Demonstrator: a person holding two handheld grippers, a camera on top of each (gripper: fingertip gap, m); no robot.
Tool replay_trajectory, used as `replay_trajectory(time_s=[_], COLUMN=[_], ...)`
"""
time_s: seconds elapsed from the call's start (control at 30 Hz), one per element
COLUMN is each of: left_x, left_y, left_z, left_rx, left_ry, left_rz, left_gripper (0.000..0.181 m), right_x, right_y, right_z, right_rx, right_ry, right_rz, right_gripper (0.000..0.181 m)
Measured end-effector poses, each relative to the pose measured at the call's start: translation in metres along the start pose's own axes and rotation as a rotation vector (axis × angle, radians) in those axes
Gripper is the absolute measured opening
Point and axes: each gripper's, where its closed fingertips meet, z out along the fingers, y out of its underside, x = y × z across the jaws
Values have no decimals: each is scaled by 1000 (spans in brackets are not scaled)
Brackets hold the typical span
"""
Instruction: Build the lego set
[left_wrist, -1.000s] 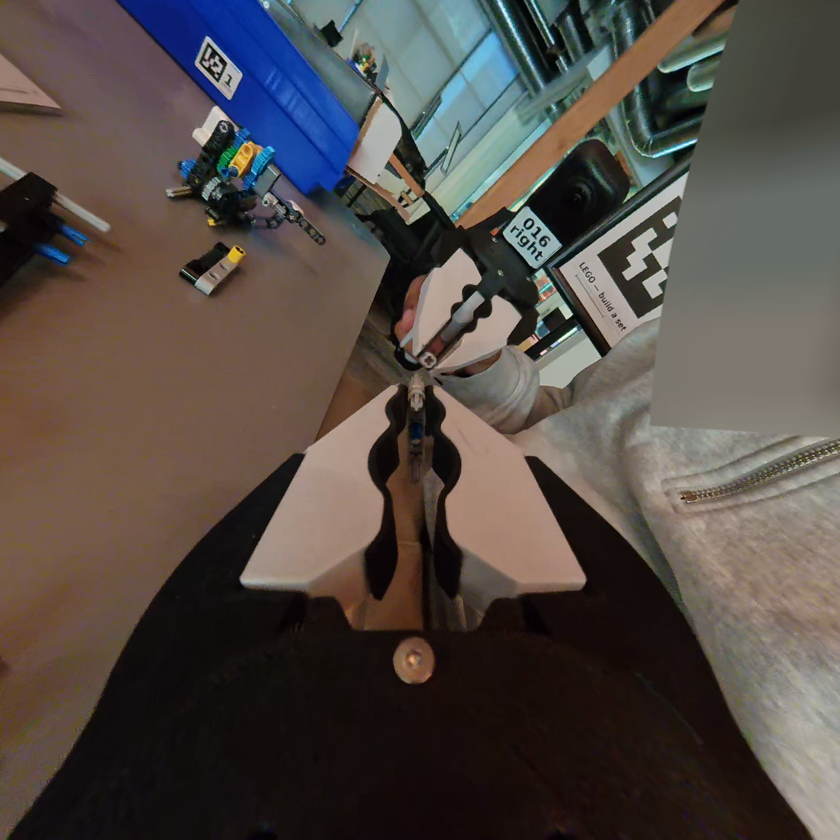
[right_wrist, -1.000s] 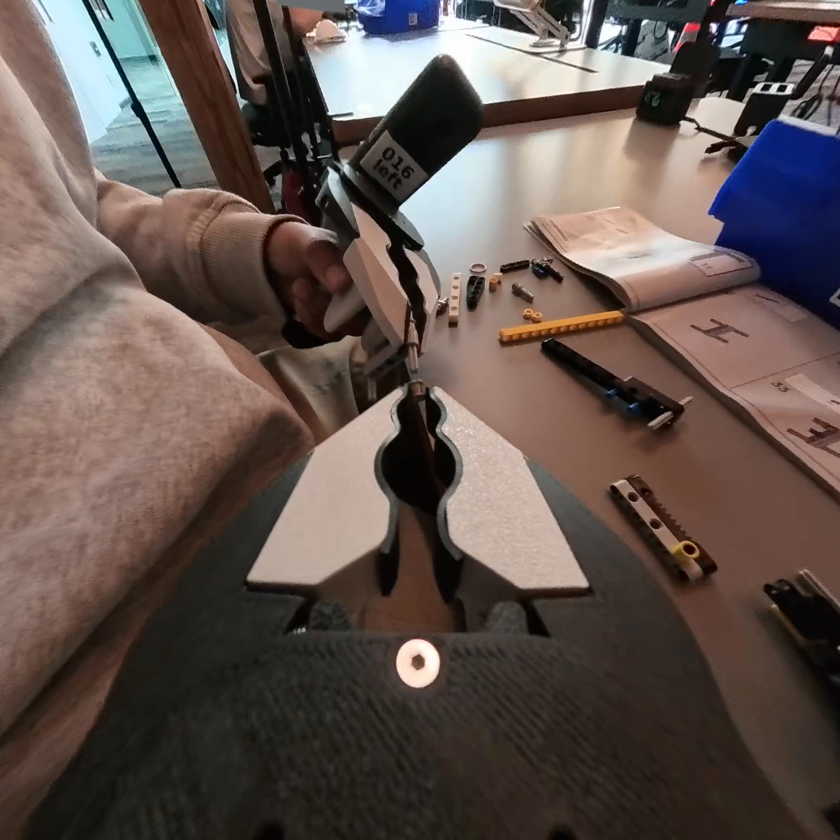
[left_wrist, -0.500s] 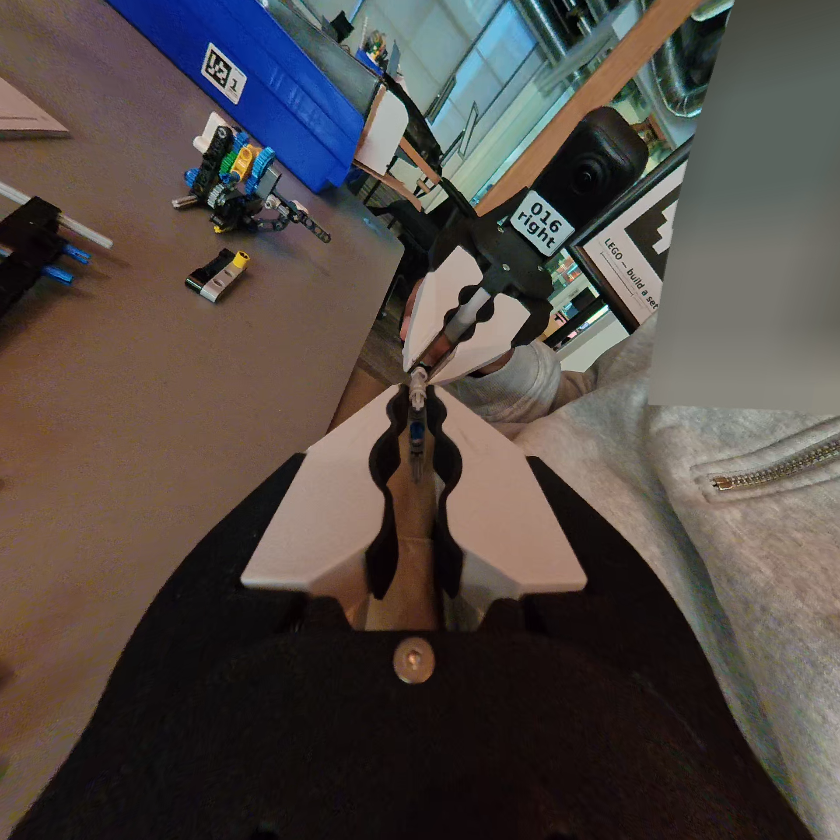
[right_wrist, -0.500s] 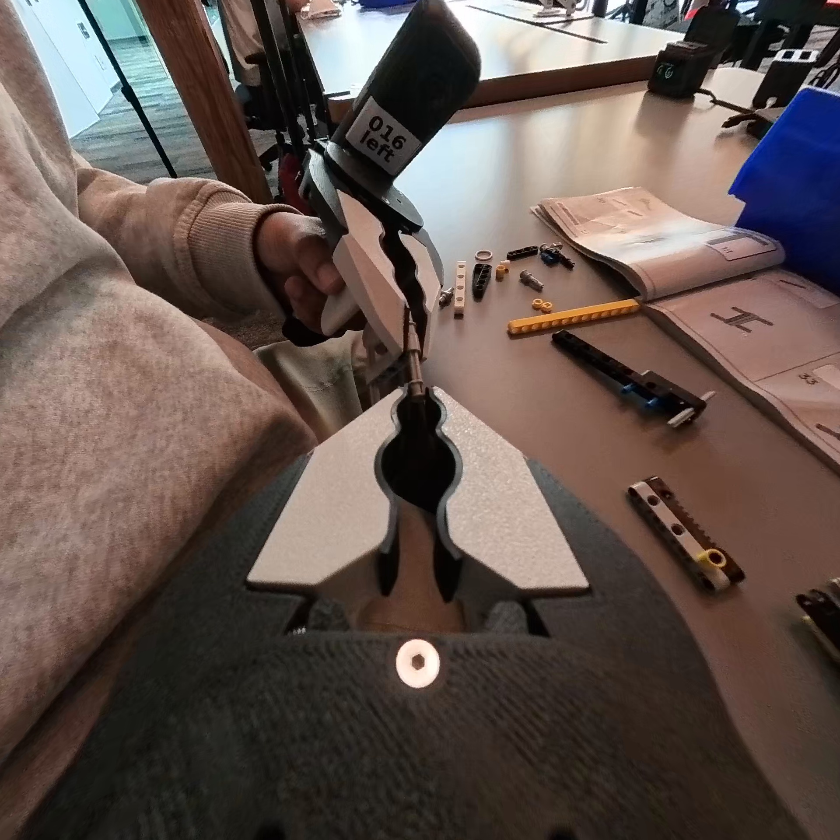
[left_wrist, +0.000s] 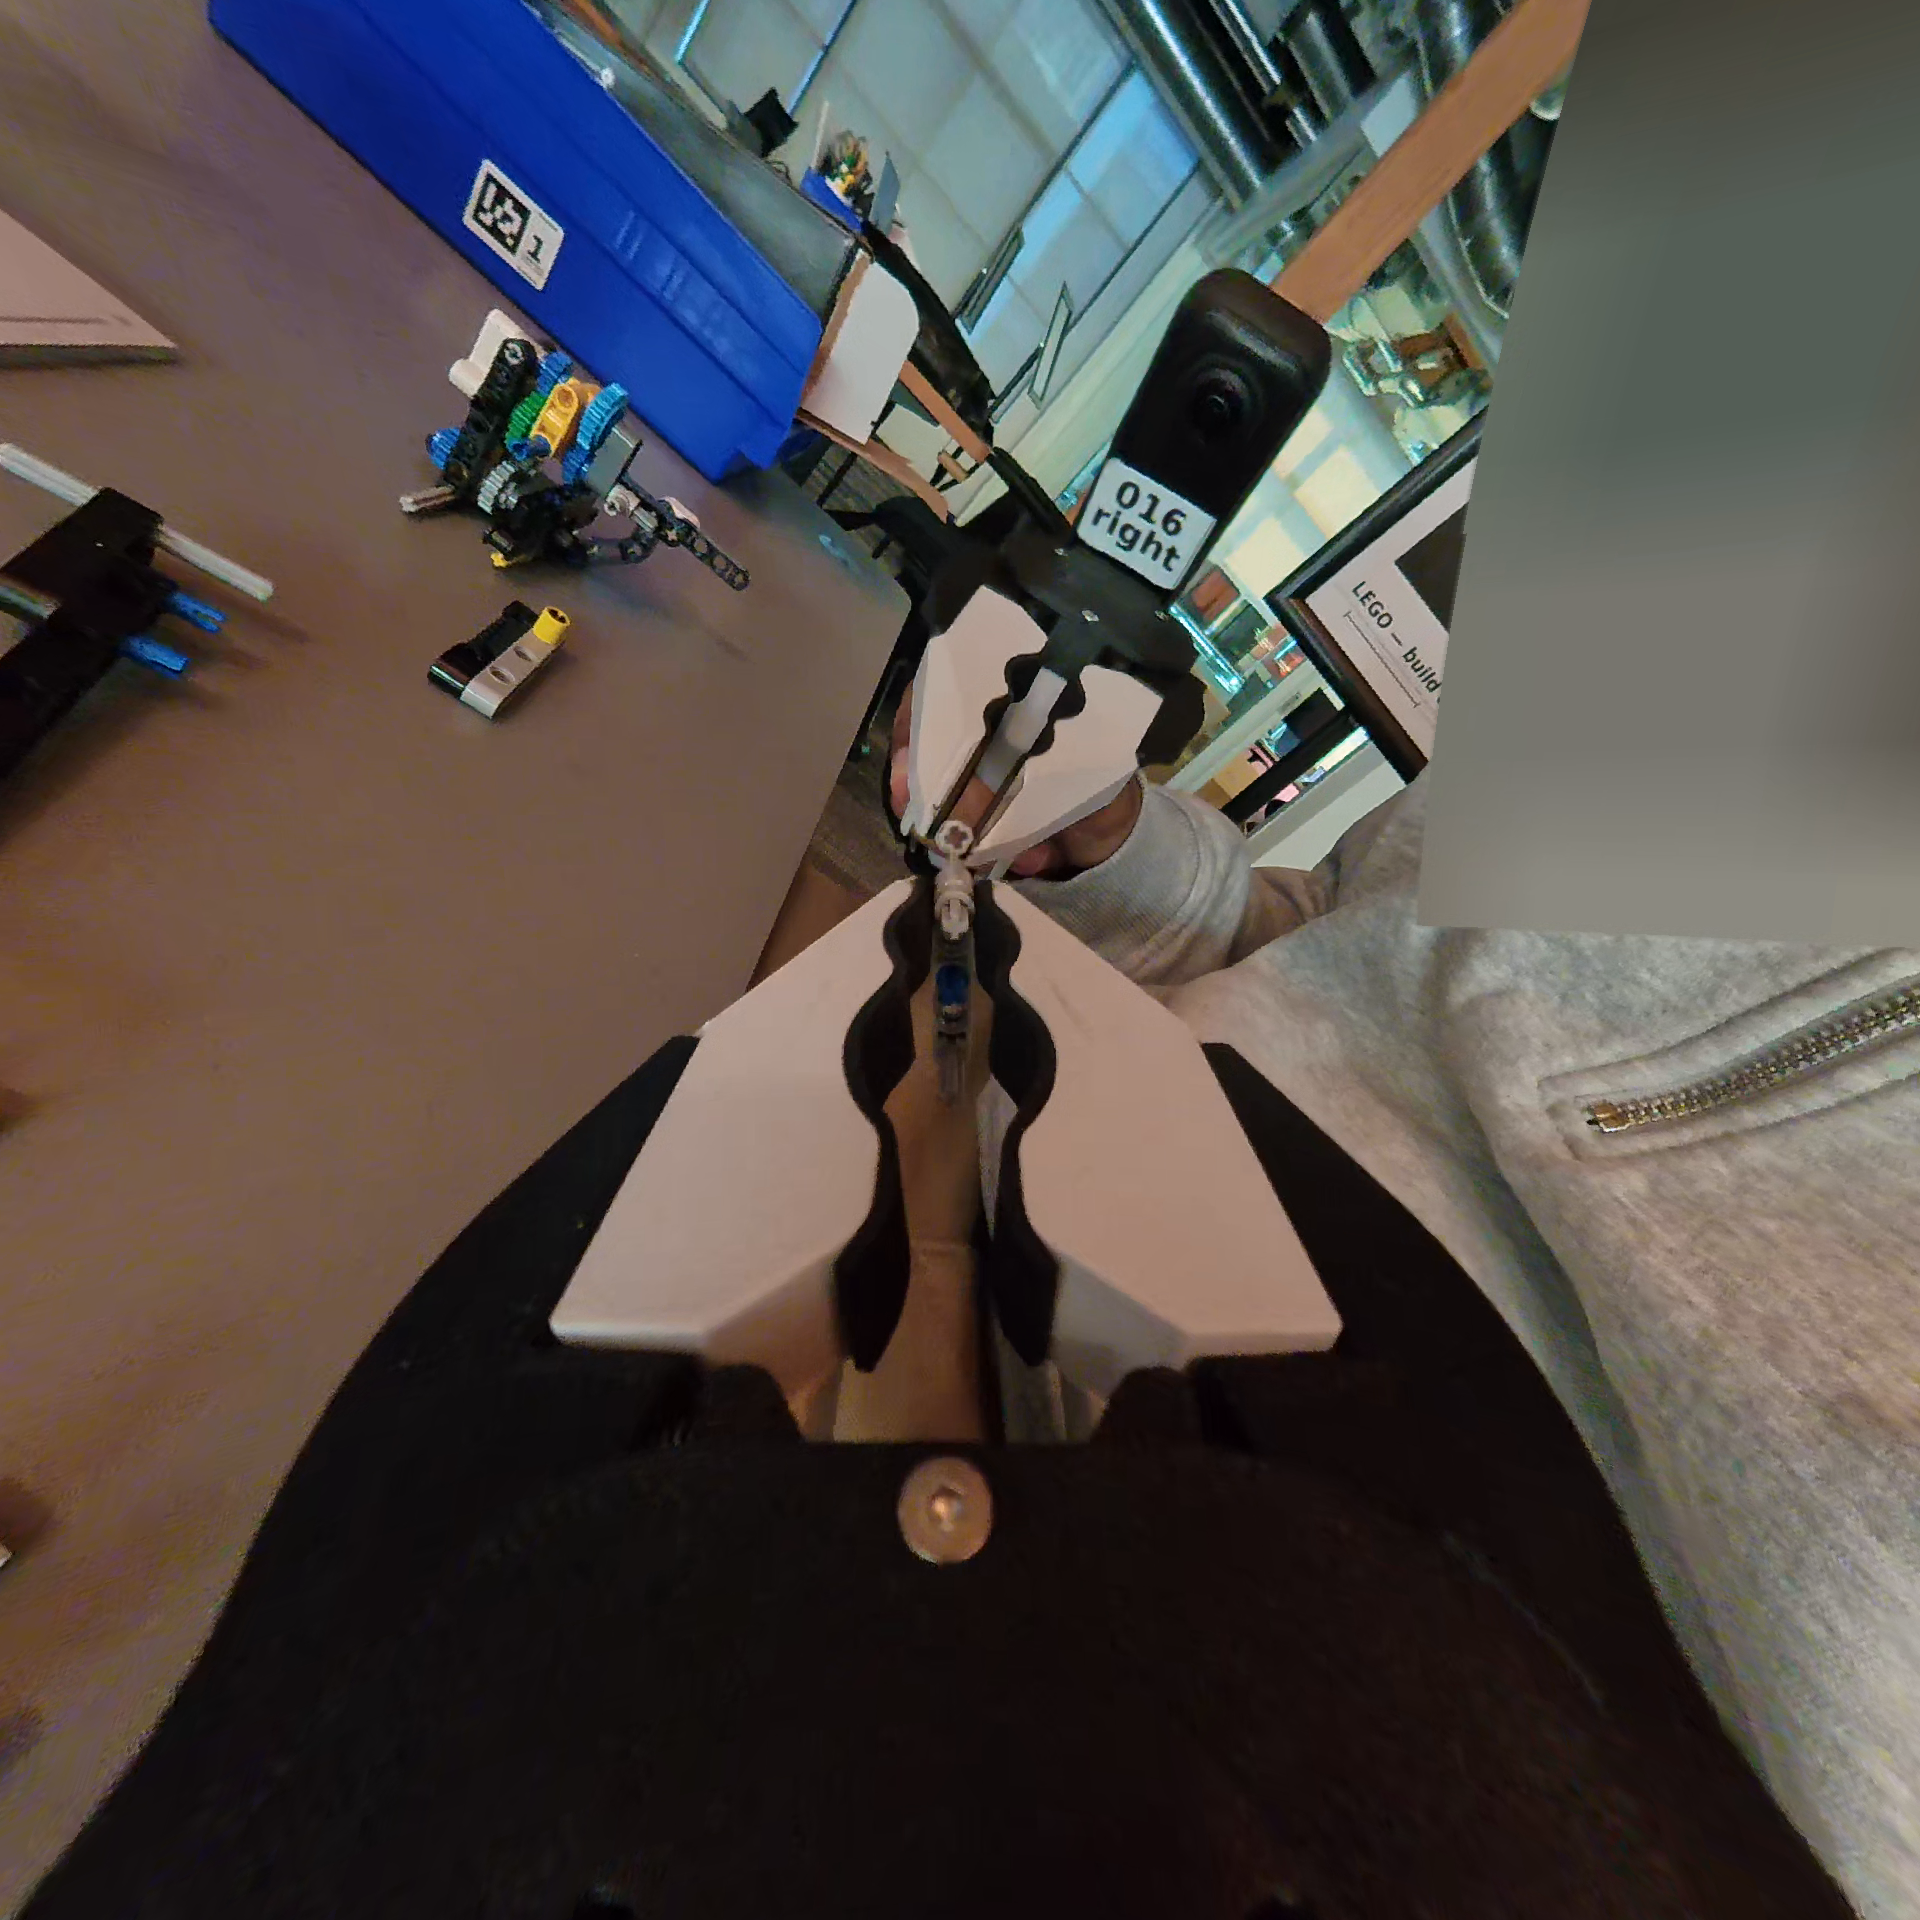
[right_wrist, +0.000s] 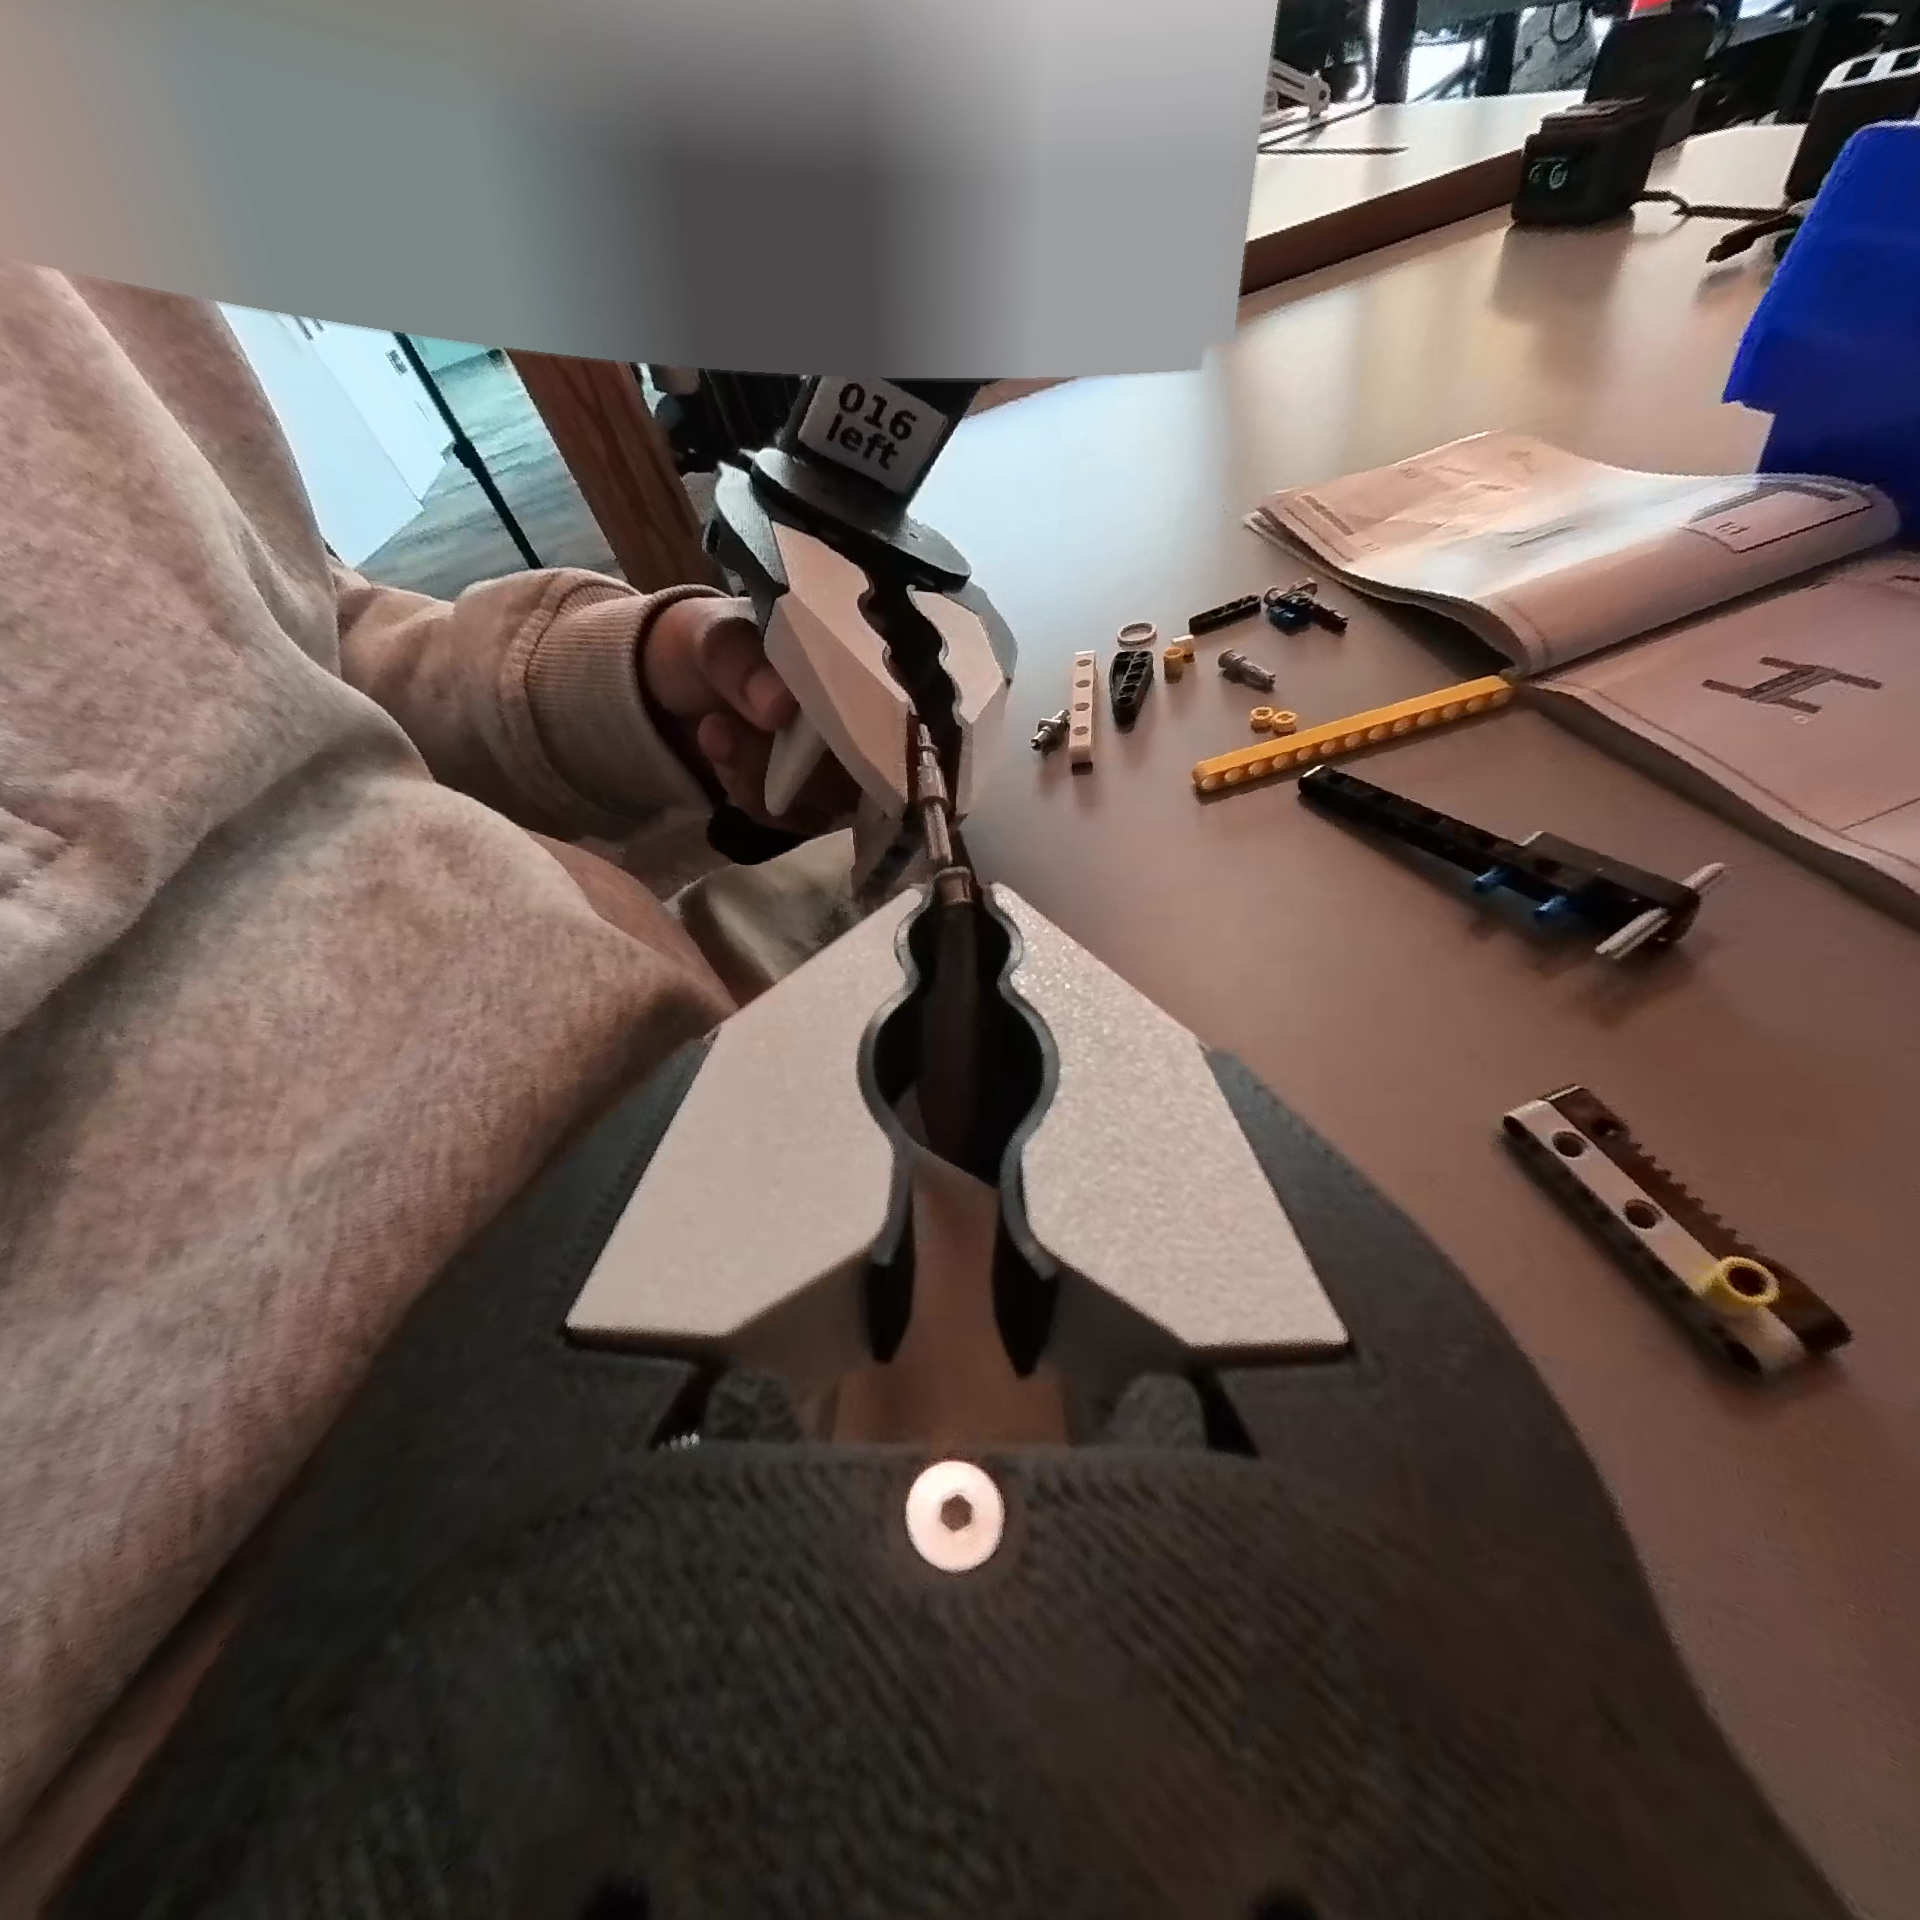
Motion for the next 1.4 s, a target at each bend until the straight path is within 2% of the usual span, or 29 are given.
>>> replay_trajectory(time_s=[0.83,1.4], left_x=[4,-9], left_y=[2,12], left_z=[3,6], left_rx=[-14,-69], left_ry=[1,-94], left_rz=[38,38], left_gripper=[3,3], right_x=[-5,2], right_y=[0,16], right_z=[2,7], right_rx=[-8,-103], right_ry=[-21,31], right_rz=[-12,-42], right_gripper=[4,5])
